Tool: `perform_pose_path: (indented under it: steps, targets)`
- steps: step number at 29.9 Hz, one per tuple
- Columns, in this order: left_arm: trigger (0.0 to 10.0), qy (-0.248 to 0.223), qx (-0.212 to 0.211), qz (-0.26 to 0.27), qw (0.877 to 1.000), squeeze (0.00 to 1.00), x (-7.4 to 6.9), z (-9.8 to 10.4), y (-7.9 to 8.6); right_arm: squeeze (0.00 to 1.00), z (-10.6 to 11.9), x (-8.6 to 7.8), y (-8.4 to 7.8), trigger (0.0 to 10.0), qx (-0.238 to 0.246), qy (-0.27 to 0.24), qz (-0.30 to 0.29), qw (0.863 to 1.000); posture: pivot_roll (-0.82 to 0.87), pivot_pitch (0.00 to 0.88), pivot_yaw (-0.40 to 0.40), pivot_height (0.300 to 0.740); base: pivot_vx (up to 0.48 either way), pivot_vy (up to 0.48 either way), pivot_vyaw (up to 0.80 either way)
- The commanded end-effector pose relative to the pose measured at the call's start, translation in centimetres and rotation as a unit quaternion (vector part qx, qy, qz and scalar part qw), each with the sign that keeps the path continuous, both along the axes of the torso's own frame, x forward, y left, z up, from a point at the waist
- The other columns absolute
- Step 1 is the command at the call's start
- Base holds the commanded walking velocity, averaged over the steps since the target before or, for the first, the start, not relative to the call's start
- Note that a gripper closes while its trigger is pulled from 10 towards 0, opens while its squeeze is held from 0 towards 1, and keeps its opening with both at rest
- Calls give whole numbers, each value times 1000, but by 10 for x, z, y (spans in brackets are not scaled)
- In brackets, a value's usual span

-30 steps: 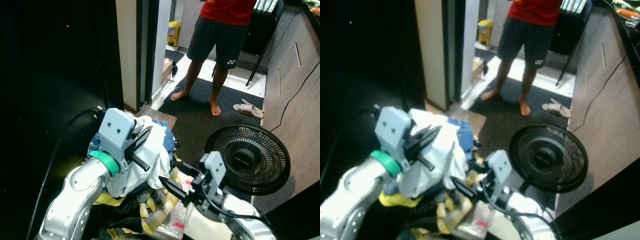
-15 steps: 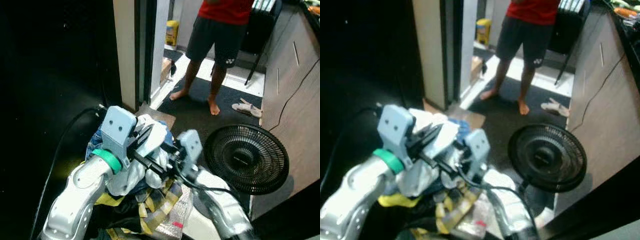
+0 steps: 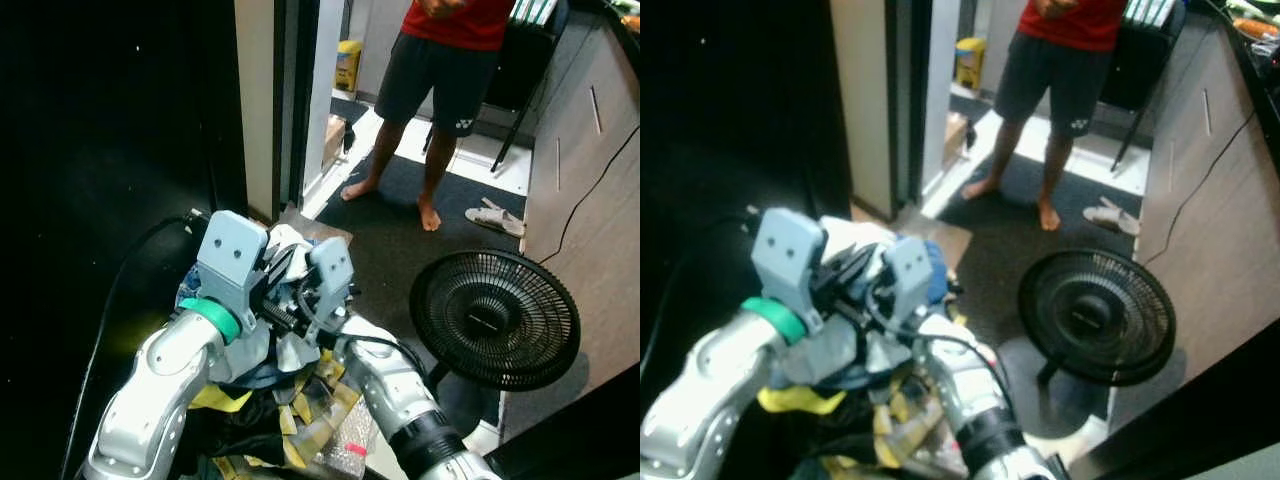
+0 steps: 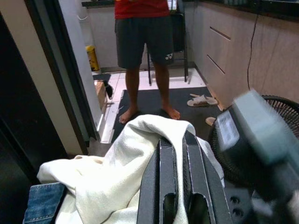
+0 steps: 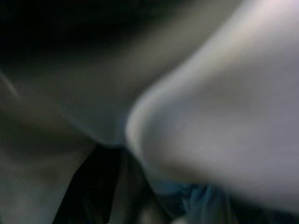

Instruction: Clothes washing

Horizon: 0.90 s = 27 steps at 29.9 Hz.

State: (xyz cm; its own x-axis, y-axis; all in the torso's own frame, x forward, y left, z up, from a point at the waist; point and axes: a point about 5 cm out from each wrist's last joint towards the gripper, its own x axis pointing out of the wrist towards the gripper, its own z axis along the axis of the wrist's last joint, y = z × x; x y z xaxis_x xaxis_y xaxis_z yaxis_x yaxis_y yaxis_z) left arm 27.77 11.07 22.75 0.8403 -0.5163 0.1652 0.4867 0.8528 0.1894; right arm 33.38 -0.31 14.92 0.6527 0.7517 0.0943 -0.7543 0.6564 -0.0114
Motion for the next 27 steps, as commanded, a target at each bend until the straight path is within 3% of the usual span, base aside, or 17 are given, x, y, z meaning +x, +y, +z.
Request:
perform_pose_path:
  steps: [1, 7, 22, 27]
  targets:
    - [10000, -7, -1, -6, 1000, 0, -2, 0, -3, 0, -9, 2, 1, 0, -43, -5, -22, 999, 109, 92, -33, 740, 0, 0, 0]
    - [10000, -6, -1, -1, 1000, 0, -2, -1, -3, 0, -9, 8, -2, 0, -52, -17, -43, 998, 106, 89, -34, 740, 0, 0, 0]
    - [10000, -6, -3, 6, 1000, 0, 1, -3, -3, 0, -3, 12, -12, 0, -17, -45, -60, 997, 93, 77, -25, 740, 0, 0, 0]
    - [10000, -4, -1, 23, 1000, 0, 3, -5, 0, 0, 9, 13, -22, 0, 18, -70, -73, 995, 93, 75, -22, 740, 0, 0, 0]
